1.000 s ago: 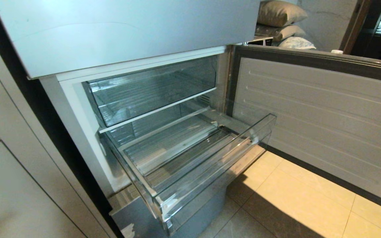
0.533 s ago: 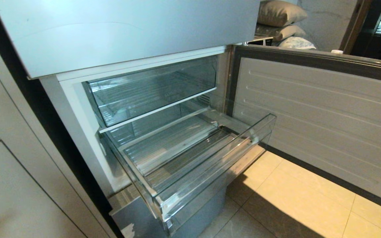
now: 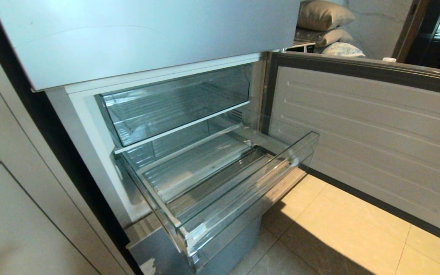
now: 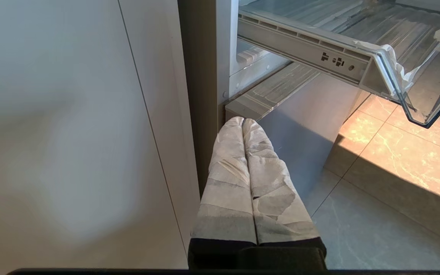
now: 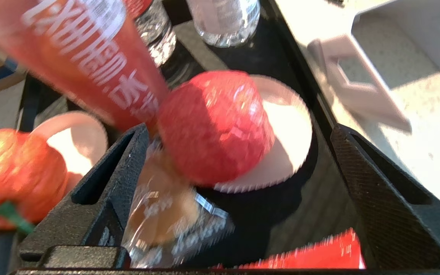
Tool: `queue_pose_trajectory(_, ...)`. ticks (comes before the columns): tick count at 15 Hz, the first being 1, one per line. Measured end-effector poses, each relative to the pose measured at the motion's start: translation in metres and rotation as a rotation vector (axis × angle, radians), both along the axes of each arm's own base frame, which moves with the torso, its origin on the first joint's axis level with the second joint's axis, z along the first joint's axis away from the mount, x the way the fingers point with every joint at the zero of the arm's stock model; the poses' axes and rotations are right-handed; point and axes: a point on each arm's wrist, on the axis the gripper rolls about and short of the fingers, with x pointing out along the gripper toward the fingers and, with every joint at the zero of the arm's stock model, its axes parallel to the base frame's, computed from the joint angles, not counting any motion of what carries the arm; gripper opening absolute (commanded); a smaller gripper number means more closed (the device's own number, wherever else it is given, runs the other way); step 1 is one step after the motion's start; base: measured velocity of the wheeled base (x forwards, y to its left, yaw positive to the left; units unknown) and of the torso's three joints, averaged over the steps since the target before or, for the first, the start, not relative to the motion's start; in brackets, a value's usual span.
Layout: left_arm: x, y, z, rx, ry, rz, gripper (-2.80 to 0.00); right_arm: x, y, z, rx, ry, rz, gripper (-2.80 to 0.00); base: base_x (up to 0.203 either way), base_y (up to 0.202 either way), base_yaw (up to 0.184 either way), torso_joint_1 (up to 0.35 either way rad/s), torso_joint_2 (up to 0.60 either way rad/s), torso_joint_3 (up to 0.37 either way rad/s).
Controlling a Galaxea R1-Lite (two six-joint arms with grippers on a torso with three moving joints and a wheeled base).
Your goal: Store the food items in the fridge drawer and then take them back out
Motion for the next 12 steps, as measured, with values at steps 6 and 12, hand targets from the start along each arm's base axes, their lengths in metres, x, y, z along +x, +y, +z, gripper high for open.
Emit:
queue_pose_trajectory(6,0.0,0.0,0.0,0.0,0.0,0.0,-2.8,0.018,-0.011,-0.01,-0.007,-0.014,0.061,0.0,0.0,0.0,0.0,0.0,0.0,0.0)
queue_pose_trajectory(12,0.0,0.0,0.0,0.0,0.0,-0.001,-2.8,0.028,-0.017,-0.024,0.008,-0.012,0.078,0.0,0.0,0.0,0.0,0.0,0.0,0.0)
